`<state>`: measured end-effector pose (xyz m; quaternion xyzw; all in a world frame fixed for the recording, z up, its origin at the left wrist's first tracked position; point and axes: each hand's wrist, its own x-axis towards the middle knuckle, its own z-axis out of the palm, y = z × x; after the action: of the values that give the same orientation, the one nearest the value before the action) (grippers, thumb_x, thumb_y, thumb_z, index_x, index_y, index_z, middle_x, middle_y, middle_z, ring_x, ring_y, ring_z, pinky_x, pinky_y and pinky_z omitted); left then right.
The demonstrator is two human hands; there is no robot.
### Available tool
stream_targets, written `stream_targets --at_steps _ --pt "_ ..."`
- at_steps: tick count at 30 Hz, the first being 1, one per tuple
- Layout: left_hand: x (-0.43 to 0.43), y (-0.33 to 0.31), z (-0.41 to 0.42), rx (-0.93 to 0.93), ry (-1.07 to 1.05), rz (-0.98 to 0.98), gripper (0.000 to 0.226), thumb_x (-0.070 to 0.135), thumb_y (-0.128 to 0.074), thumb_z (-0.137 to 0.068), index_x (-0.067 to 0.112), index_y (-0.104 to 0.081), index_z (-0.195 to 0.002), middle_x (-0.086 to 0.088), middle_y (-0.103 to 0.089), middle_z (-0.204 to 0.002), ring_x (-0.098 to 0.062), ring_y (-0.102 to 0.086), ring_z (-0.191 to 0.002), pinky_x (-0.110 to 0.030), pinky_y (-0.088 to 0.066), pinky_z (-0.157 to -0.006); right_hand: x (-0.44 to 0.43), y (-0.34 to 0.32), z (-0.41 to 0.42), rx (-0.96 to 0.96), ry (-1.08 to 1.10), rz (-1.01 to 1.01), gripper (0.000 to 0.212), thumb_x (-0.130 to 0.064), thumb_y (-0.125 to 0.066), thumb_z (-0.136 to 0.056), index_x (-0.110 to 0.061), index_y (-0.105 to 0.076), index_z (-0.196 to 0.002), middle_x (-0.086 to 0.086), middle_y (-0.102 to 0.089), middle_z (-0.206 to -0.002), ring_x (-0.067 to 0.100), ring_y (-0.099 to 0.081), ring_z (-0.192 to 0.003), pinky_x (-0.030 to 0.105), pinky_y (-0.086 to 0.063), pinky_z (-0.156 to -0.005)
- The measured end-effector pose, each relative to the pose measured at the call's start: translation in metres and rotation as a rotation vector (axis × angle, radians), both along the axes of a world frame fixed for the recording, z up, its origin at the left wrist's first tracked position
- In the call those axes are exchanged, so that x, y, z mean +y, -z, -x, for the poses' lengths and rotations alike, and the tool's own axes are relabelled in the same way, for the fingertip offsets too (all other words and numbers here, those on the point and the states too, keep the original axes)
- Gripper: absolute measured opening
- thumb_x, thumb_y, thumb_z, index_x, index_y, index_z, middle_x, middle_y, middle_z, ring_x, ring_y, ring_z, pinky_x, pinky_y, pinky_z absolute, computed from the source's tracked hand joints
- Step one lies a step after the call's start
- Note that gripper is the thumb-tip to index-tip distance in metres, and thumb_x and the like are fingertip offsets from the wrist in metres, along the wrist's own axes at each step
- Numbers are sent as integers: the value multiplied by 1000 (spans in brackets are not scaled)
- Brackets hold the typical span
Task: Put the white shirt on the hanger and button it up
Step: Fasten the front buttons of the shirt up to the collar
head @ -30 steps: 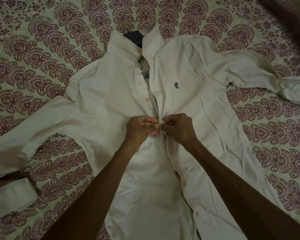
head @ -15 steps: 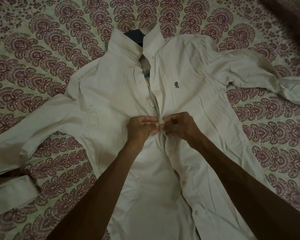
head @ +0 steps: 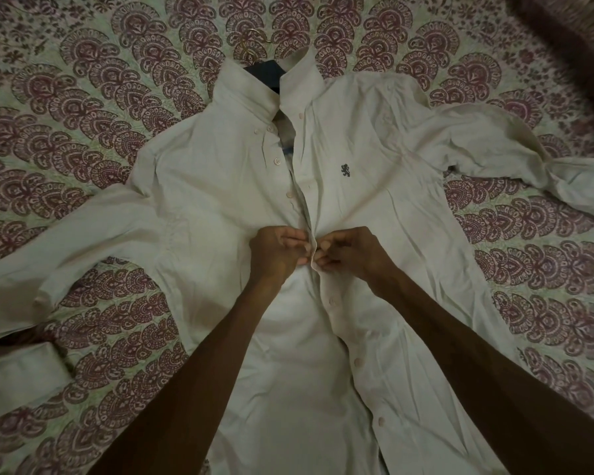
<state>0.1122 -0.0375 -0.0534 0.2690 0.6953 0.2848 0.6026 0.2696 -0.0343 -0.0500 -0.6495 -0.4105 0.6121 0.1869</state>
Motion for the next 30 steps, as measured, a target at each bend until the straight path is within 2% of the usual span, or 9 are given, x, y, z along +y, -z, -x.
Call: stream_targets --at_steps 4,8,12,15,19,22,26,28,30 --pt "0 -5 -1 21 1 8 14 -7 -72 -77 3 -72 -86 -7 -71 -71 -12 -69 -58 -20 -57 -56 -6 3 7 -27 89 -68 6 -3 -76 -80 0 -77 -86 16 -75 -75 19 -71 -64 29 -61 -65" --pt "6 -3 4 -73 -72 137 13 -6 -67 -85 -5 -67 -97 -15 -72 -86 -21 -71 -70 -26 -61 -61 -9 6 15 -172 53 -192 4 -10 -81 -72 -8 -79 -74 3 -74 -64 10 -70 -57 20 -57 -57" --pt "9 -4 12 -184 -2 147 34 17 -79 -79 -6 -67 -101 -20 -74 -95 -24 -74 -83 -32 -61 -74 -15 12 19 -264 29 -301 8 -23 -81 -71 -18 -77 -68 -5 -72 -59 10 -70 -56 33 -61 -63" --pt "11 -4 10 -120 21 164 38 12 -84 -74 -6 -65 -101 -21 -73 -95 -26 -74 -83 -33 -61 -75 -18 14 20 -278 30 -341 8 -26 -83 -72 -20 -78 -70 -8 -72 -62 5 -70 -58 35 -61 -65" --pt "15 0 4 -15 -17 175 23 -3 -80 -73 -2 -65 -91 -20 -71 -93 -27 -72 -77 -35 -62 -67 -22 17 24 -296 42 -376 8 -25 -85 -72 -23 -77 -72 -13 -72 -64 0 -69 -61 26 -60 -67" --pt "19 3 0 126 35 147 28 0 -82 -72 -1 -67 -95 -16 -70 -90 -28 -71 -78 -41 -62 -73 -24 21 25 -280 78 -382 10 -26 -86 -72 -21 -79 -76 -13 -73 -67 0 -70 -63 20 -58 -68" --pt "18 5 -2 199 55 118 18 0 -78 -75 9 -64 -70 -14 -69 -85 -32 -72 -79 -43 -61 -75 -27 27 26 -295 78 -417 11 -26 -85 -73 -21 -79 -80 -17 -72 -70 -5 -68 -67 11 -55 -68" --pt "17 6 -2 187 40 116 16 0 -77 -75 4 -68 -87 -17 -71 -93 -31 -72 -81 -43 -61 -76 -28 28 27 -310 81 -423 12 -28 -84 -74 -21 -79 -81 -21 -68 -68 -8 -67 -68 5 -50 -66" --pt "18 11 -2 156 30 149 35 0 -77 -75 -1 -66 -109 -19 -70 -103 -31 -72 -85 -42 -61 -78 -29 27 29 -309 79 -431 11 -28 -83 -76 -20 -77 -80 -26 -64 -66 -12 -65 -68 1 -46 -64"
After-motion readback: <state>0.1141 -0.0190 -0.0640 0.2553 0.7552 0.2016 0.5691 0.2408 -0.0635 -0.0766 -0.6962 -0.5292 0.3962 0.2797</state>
